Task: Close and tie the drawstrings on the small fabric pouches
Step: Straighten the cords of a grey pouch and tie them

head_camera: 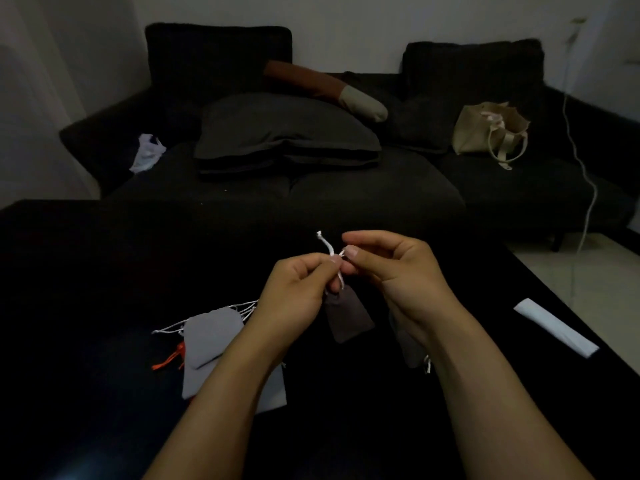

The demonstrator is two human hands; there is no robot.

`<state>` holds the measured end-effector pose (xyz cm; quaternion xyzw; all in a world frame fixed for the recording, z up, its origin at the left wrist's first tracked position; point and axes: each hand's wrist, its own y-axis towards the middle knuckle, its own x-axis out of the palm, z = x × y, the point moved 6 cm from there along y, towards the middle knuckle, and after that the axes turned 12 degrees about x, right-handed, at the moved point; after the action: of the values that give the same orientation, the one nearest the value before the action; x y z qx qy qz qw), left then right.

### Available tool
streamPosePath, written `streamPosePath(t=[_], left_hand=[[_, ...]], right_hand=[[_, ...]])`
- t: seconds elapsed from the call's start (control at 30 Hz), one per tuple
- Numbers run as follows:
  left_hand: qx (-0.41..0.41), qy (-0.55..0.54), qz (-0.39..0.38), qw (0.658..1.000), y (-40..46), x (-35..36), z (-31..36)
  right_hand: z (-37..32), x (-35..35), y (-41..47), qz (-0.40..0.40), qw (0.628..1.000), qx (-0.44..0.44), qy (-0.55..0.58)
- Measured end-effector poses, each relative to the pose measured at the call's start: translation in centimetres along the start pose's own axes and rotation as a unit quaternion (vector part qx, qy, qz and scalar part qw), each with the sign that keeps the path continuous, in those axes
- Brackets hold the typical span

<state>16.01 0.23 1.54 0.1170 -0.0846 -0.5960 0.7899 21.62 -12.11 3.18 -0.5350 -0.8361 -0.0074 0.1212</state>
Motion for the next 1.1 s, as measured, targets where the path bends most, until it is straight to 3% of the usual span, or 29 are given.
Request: streamPosePath(t=[0.3,0.4,0.67,0.9,1.1], left_hand=[[-0.042,-0.036,0.122,0.991,0.2,-1.8,-1.7],[-0.054,-0.087,0.1,0.99,0.3,-2.0,-2.0],[-0.043,-0.102,0.097,0.989,0.3,-2.1,-1.4],[0.01,-0.06,0.033,0.998,0.3,-1.8,-0.7],[0.039,-0.033,-0.011,0.999,0.2,-1.5,-0.1]], right_hand=[[-0.7,0.1,-0.5,0.051,0.993,-0.048,-0.094],[-0.4,0.4,-0.5,0.036,0.993,-0.026,-0.107],[-0.3,0.5,-0.4,0.002,0.997,-0.001,-0.08],[0.5,0.3,-0.1,-0.006,0.995,0.029,-0.097],[0.6,1.0,-0.6,-0.061,0.99,0.05,-0.113]])
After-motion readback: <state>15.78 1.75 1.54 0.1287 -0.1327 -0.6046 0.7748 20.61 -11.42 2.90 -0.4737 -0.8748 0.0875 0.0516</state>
